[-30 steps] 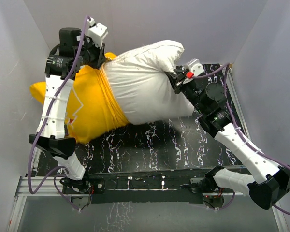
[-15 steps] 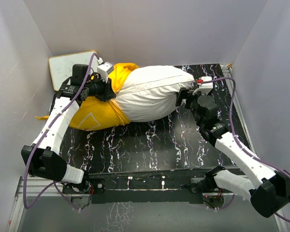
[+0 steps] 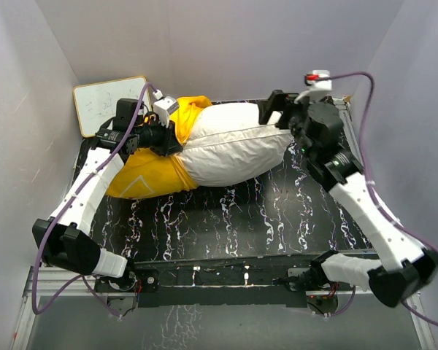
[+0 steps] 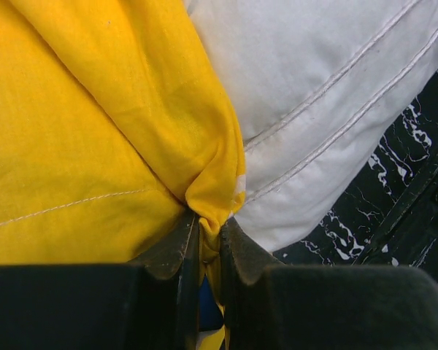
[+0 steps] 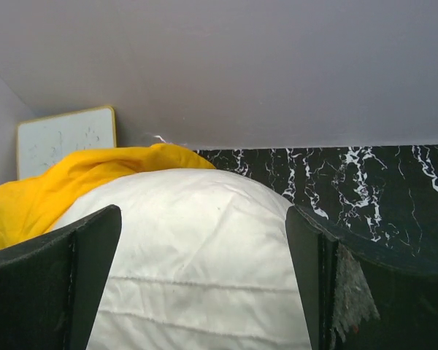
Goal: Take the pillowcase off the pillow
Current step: Remove the pillow from the pillowcase.
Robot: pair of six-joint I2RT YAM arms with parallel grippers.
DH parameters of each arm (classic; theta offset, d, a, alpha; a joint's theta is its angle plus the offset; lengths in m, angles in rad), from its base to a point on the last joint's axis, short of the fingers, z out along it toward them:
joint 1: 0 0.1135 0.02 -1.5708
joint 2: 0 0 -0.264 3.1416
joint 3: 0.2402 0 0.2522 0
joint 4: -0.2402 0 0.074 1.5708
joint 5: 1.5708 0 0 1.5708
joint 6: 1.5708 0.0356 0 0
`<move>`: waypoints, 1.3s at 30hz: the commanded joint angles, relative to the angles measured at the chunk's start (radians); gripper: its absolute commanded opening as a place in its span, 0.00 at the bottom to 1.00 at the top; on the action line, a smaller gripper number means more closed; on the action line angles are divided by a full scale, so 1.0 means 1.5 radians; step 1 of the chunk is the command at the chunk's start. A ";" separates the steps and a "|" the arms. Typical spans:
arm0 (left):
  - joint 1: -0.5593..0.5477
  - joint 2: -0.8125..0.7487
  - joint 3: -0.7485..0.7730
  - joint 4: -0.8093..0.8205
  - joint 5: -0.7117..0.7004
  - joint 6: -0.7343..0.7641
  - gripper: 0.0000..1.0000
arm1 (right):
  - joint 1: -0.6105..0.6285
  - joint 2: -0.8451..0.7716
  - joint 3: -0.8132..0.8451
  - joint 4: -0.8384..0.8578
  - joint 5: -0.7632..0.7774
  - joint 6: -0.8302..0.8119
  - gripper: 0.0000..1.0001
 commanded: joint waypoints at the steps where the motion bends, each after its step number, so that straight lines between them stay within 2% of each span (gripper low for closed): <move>1: -0.004 -0.022 0.024 -0.036 -0.013 0.014 0.00 | -0.001 0.108 0.033 -0.048 -0.028 -0.040 0.98; 3: -0.005 -0.026 0.029 -0.043 -0.024 0.021 0.00 | -0.001 0.140 0.023 -0.033 -0.047 -0.045 0.98; 7: -0.005 -0.024 0.056 -0.050 -0.056 0.039 0.00 | -0.001 0.192 0.009 -0.053 -0.157 -0.015 0.98; 12: -0.004 -0.006 0.104 -0.047 -0.065 0.056 0.00 | -0.002 0.149 -0.090 -0.010 -0.307 0.024 0.99; 13: -0.005 0.001 0.114 -0.047 -0.063 0.054 0.00 | -0.002 0.136 -0.103 -0.009 -0.324 0.024 0.93; 14: -0.004 0.009 0.125 -0.046 -0.063 0.051 0.00 | -0.007 0.127 -0.115 -0.009 -0.338 0.022 0.80; 15: -0.005 0.018 0.137 -0.045 -0.064 0.046 0.00 | -0.017 0.119 -0.124 -0.011 -0.344 0.024 0.61; 16: -0.005 0.027 0.148 -0.047 -0.069 0.044 0.00 | -0.032 0.111 -0.132 -0.013 -0.353 0.028 0.33; 17: -0.006 0.034 0.160 -0.046 -0.076 0.041 0.00 | -0.054 0.104 -0.140 -0.016 -0.352 0.033 0.13; 18: -0.005 0.040 0.174 -0.045 -0.088 0.039 0.00 | -0.076 0.098 -0.146 -0.019 -0.351 0.045 0.09; 21: -0.006 0.049 0.198 -0.040 -0.145 0.042 0.00 | -0.182 0.089 -0.159 -0.020 -0.407 0.084 0.08; 23: -0.006 0.044 0.205 -0.030 -0.187 0.053 0.00 | -0.223 0.089 -0.164 -0.025 -0.431 0.099 0.08; 29: -0.005 0.007 0.208 0.024 -0.310 0.138 0.00 | -0.263 0.059 -0.173 -0.055 -0.319 0.100 0.08; 33: 0.000 -0.014 0.175 0.063 -0.401 0.248 0.00 | -0.288 0.049 -0.165 -0.062 -0.284 0.108 0.08; 36: 0.057 -0.016 0.123 0.089 -0.404 0.288 0.00 | -0.302 0.053 -0.153 -0.065 -0.278 0.123 0.08; 39: 0.089 -0.002 0.083 0.072 -0.355 0.305 0.00 | -0.303 0.066 -0.141 -0.056 -0.350 0.136 0.08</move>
